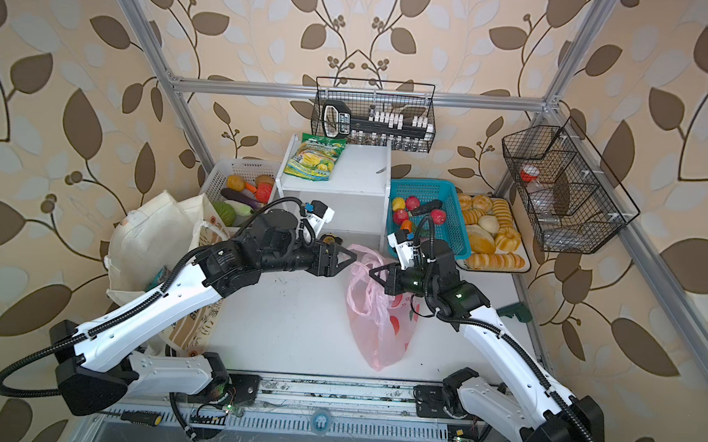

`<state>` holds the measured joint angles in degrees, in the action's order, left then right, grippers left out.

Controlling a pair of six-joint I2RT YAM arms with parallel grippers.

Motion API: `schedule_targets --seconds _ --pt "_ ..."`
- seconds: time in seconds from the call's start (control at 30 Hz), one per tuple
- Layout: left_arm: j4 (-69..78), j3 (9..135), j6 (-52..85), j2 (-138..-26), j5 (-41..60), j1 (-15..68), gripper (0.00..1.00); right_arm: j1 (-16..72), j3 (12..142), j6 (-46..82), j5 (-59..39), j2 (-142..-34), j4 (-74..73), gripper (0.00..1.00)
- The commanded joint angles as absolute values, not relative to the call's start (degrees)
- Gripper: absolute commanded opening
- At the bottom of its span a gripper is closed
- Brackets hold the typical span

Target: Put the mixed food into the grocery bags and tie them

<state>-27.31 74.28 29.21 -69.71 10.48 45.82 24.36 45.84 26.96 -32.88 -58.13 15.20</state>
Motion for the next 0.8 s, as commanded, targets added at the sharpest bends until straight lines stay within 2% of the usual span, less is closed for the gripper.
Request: schedule_targets --seconds 0.0,0.33,0.47,0.57,0.6,0.67,0.77 --pt "-31.1 72.7 31.6 -71.1 2.4 43.9 0.64 24.3 45.6 27.1 -33.9 -57.1 14.2 0.02" --pt "-23.8 70.7 35.8 -76.0 12.6 39.4 0.63 24.7 45.6 27.3 -34.2 -56.9 14.0 0.02" --pt "-16.6 69.8 39.1 -77.3 18.7 37.5 0.64 24.7 45.6 27.3 -34.2 -57.0 14.2 0.02" --pt "-15.2 69.6 39.9 -78.3 20.0 37.5 0.51 24.7 45.6 27.5 -34.2 -57.1 14.1 0.02" --pt "-15.9 69.9 39.9 -78.9 20.2 37.4 0.41 24.7 45.6 27.5 -34.2 -57.1 14.0 0.02" --pt "-17.0 69.7 39.9 -79.8 21.7 37.4 0.27 24.7 45.6 27.6 -34.3 -57.2 13.8 0.02" --pt "-16.6 68.2 39.9 -80.2 24.7 37.4 0.11 24.7 45.6 27.8 -34.4 -57.3 13.6 0.02"
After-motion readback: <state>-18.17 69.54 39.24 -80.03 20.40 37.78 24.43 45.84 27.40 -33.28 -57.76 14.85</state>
